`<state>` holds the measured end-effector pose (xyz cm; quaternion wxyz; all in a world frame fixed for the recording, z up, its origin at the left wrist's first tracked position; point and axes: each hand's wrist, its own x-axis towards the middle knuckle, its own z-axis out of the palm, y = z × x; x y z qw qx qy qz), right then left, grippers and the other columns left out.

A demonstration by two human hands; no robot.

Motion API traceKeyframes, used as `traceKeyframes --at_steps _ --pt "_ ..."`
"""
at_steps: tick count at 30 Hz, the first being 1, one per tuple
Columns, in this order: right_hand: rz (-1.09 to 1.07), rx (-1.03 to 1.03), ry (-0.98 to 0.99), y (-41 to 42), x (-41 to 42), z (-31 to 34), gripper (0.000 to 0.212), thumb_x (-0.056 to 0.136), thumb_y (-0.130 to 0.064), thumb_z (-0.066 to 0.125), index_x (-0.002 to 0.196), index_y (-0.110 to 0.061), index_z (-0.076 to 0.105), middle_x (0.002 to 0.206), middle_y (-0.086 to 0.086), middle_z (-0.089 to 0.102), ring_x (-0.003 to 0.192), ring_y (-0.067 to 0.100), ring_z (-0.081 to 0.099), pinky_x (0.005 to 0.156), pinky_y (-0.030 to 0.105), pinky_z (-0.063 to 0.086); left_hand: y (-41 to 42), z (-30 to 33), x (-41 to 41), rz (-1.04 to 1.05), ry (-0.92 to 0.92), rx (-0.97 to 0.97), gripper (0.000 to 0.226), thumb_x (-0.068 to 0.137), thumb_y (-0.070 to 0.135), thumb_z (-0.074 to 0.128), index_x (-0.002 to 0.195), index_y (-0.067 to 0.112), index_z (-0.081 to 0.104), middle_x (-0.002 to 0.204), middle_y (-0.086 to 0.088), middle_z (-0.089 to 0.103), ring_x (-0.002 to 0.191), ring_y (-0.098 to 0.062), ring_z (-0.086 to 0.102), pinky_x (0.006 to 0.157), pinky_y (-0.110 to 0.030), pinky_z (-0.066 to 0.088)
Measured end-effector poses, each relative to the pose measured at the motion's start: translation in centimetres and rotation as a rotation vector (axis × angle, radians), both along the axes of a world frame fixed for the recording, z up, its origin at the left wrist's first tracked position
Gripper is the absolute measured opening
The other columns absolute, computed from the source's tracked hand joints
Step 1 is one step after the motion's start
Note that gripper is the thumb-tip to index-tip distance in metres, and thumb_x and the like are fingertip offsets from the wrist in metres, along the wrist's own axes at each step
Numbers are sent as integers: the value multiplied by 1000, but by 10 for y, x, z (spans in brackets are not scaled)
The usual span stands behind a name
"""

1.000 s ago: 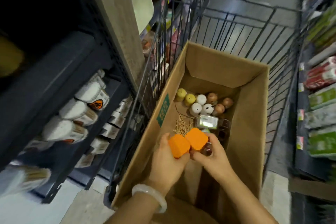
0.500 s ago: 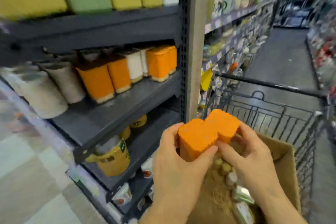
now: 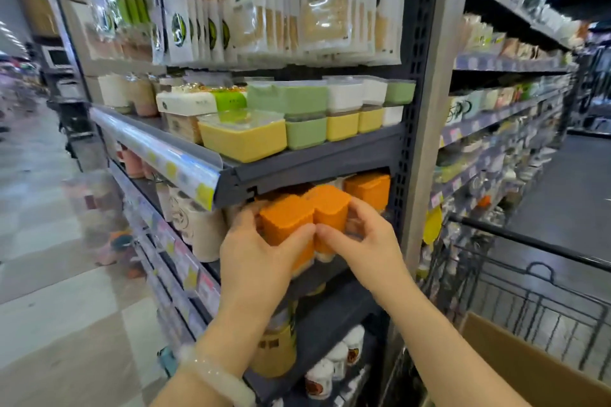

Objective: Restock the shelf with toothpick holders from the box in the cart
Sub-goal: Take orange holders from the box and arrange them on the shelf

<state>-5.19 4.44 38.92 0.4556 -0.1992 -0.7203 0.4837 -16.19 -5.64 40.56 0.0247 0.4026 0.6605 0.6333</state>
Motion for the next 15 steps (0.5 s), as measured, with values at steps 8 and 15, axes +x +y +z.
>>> traceKeyframes --at_steps 8,15 --pt "79 -95 -78 15 -32 -26 45 81 -26 72 123 -22 56 113 -4 68 101 9 65 90 34 54 4 -20 -31 84 43 -115 54 69 30 81 116 16 59 103 4 64 97 -16 61 75 -23 46" --pt "44 6 -200 15 -33 -35 51 77 -23 76 112 -45 46 117 -11 61 107 5 59 94 29 50 -6 -25 -38 7 51 -257 54 69 22 82 107 30 45 89 23 51 87 -7 54 66 -17 40"
